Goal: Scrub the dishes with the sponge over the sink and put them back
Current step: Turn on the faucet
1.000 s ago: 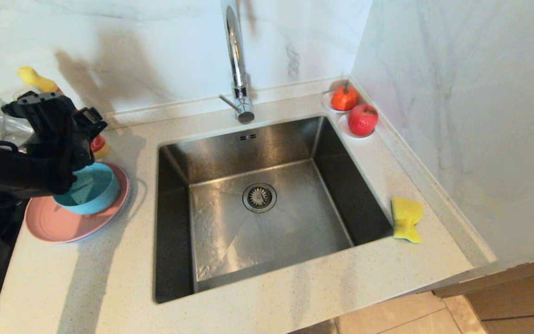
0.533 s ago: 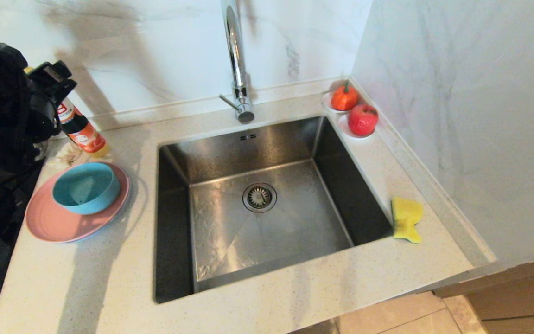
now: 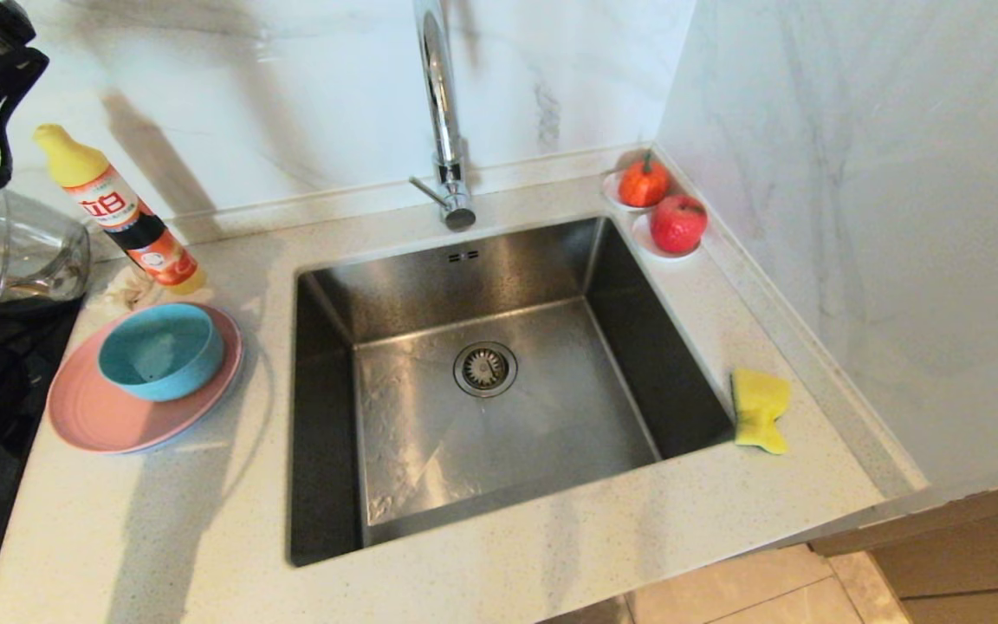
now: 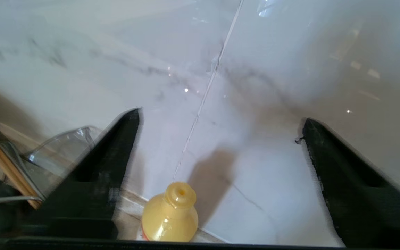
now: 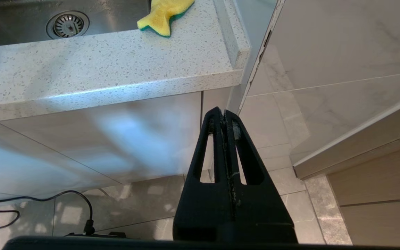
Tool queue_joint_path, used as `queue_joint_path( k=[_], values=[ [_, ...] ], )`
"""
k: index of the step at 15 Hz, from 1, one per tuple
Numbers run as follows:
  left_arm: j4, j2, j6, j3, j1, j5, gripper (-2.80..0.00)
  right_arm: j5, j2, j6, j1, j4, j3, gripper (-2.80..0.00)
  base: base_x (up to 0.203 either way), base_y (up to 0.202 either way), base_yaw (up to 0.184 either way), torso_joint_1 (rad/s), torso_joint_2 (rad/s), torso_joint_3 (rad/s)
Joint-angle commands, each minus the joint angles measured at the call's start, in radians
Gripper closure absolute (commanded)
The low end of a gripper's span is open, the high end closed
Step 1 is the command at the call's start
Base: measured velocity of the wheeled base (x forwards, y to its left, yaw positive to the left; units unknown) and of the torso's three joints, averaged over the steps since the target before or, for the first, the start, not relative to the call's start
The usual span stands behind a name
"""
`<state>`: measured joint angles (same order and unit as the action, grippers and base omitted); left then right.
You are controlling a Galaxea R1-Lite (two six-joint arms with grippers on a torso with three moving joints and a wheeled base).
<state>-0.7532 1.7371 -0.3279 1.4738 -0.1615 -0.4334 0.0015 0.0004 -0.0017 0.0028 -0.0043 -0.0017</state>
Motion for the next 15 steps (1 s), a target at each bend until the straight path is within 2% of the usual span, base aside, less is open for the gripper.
queue_joint_path(
  k=[1,4,7,10,11,12,14,15],
  values=[
    [0.035,-0.091,-0.002,-0.003,-0.001,-0.003,0.00,0.000,0.000,0.000,0.000,0.000,0.000,0.00,0.000,0.000,0.000,0.000,0.00,0.000],
    [0.154,-0.203,-0.003,-0.021,0.000,0.004,0.00,0.000,0.000,0.000,0.000,0.000,0.000,0.00,0.000,0.000,0.000,0.000,0.00,0.000],
    [0.356,-0.364,-0.022,-0.082,0.004,0.056,0.00,0.000,0.000,0.000,0.000,0.000,0.000,0.00,0.000,0.000,0.000,0.000,0.00,0.000],
    [0.529,-0.537,-0.102,-0.149,0.026,0.143,0.00,0.000,0.000,0.000,0.000,0.000,0.000,0.00,0.000,0.000,0.000,0.000,0.00,0.000],
    [0.591,-0.596,-0.116,-0.184,0.051,0.202,0.00,0.000,0.000,0.000,0.000,0.000,0.000,0.00,0.000,0.000,0.000,0.000,0.00,0.000],
    [0.651,-0.645,-0.125,-0.229,0.075,0.296,0.00,0.000,0.000,0.000,0.000,0.000,0.000,0.00,0.000,0.000,0.000,0.000,0.00,0.000],
    [0.749,-0.684,-0.137,-0.320,0.098,0.530,0.00,0.000,0.000,0.000,0.000,0.000,0.000,0.00,0.000,0.000,0.000,0.000,0.00,0.000],
    [0.770,-0.670,-0.140,-0.347,0.102,0.594,0.00,0.000,0.000,0.000,0.000,0.000,0.000,0.00,0.000,0.000,0.000,0.000,0.00,0.000]
  ],
)
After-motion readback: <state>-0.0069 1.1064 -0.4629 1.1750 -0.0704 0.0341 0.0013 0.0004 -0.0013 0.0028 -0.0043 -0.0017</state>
